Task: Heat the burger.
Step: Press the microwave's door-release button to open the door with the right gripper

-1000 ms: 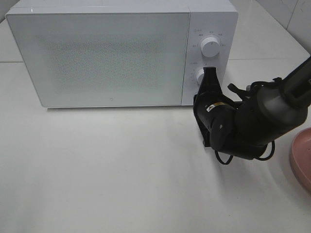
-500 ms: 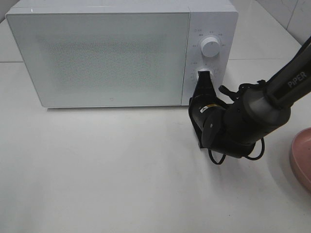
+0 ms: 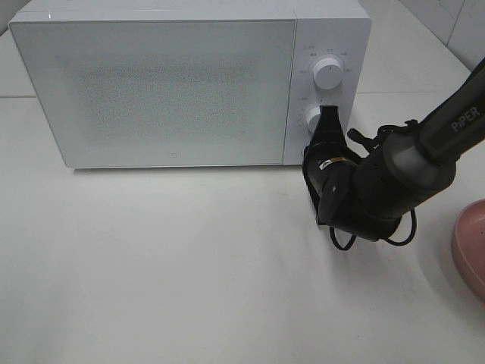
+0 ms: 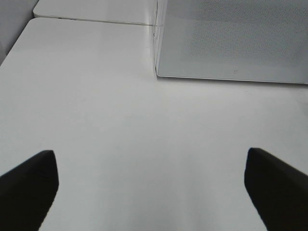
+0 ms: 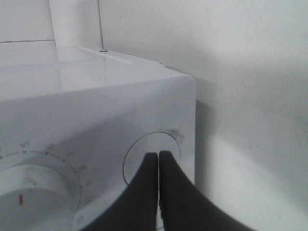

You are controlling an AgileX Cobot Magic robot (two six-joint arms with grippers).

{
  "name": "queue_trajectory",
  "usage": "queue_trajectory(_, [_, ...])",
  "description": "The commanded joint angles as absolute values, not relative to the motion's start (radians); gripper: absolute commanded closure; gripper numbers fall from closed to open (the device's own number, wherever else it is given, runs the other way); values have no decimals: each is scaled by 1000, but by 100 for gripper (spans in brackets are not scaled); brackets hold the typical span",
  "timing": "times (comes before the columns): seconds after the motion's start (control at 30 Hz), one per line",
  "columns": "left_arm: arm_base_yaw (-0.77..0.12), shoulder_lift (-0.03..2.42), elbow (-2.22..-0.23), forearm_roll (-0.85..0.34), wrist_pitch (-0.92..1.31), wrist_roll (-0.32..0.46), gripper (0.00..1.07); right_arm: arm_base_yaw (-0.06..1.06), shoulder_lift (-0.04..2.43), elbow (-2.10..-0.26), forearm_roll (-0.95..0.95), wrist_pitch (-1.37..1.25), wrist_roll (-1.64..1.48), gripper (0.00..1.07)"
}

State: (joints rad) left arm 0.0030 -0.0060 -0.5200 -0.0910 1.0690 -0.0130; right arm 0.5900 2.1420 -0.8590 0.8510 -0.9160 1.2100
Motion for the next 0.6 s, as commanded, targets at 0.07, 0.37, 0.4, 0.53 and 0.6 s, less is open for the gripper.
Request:
queue_trajectory(0.07, [1, -23, -517, -88, 1071, -13, 9, 583, 2160, -879, 853, -917, 1192, 107])
queue_trajectory(0.37, [1, -23, -517, -88, 1071, -13, 9, 583, 2177, -913, 874, -947, 1181, 107])
queue_trajectory(0.4, [1, -23, -517, -88, 1071, -13, 9, 583, 2177, -913, 874, -947, 1181, 107])
queue_trajectory(0.53, [1, -23, -517, -88, 1071, -13, 9, 583, 2177, -916, 878, -955, 1181, 107])
queue_trajectory(0.6, [1, -23, -517, -88, 1071, -13, 9, 583, 2177, -933, 878, -970, 1182, 107])
